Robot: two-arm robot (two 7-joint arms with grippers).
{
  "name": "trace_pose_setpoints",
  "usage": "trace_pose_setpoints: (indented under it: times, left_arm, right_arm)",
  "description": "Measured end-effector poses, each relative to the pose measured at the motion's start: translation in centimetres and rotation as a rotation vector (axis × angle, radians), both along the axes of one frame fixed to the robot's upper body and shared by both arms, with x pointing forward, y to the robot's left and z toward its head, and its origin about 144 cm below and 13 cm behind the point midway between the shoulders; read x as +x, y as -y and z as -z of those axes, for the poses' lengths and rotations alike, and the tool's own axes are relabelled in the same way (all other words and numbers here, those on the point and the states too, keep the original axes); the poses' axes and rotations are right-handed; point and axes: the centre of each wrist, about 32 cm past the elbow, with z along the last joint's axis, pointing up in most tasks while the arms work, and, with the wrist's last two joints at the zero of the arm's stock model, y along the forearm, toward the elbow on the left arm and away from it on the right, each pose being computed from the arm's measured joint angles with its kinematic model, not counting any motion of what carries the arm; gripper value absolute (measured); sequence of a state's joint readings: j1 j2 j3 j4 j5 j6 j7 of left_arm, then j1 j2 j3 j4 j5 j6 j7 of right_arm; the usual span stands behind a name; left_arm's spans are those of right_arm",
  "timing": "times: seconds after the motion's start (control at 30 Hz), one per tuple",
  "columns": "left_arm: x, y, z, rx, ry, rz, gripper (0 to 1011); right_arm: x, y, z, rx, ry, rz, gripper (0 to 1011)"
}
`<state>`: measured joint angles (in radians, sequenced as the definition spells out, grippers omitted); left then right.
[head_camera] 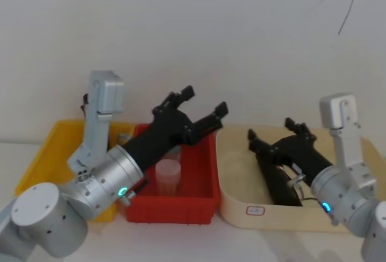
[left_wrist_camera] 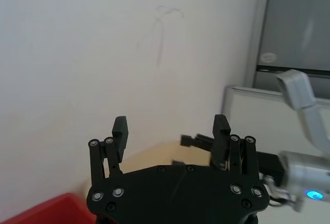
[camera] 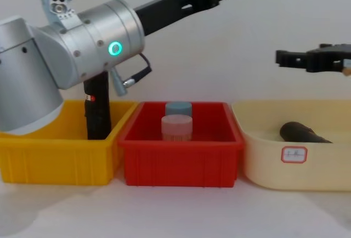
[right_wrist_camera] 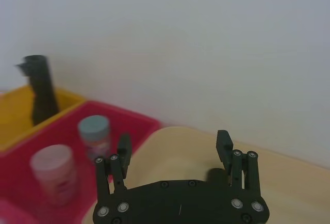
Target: Pick up the garbage bag with the one hand and transfer it to the other hand.
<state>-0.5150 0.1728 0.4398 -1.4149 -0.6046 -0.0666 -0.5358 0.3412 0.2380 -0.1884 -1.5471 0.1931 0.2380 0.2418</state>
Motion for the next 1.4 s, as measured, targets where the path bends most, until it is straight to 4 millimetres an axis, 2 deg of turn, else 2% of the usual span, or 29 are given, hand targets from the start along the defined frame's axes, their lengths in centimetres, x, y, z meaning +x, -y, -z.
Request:
trace_pose_setpoints:
  times: [0.4, 0.8, 1.4]
  left_arm:
    - [-0.9, -3.0, -0.1, -0.006, 0.031, -0.164, 1001]
    - [-2.0, -6.2, -0.5, -0.013, 0.083, -0.335, 1001]
    - [-2.6, -8.1, -0.9, -0.017, 0.118, -0.428, 1001]
  right_arm:
    - [-0.3, -3.1, 0.6, -0.013, -0.046, -0.152, 999]
    - [0.5, -5.9, 1.3, -0.033, -0.092, -0.252, 1000]
    - [3.2, -9.0, 1.4, -0.118, -0.151, -0.312, 1000]
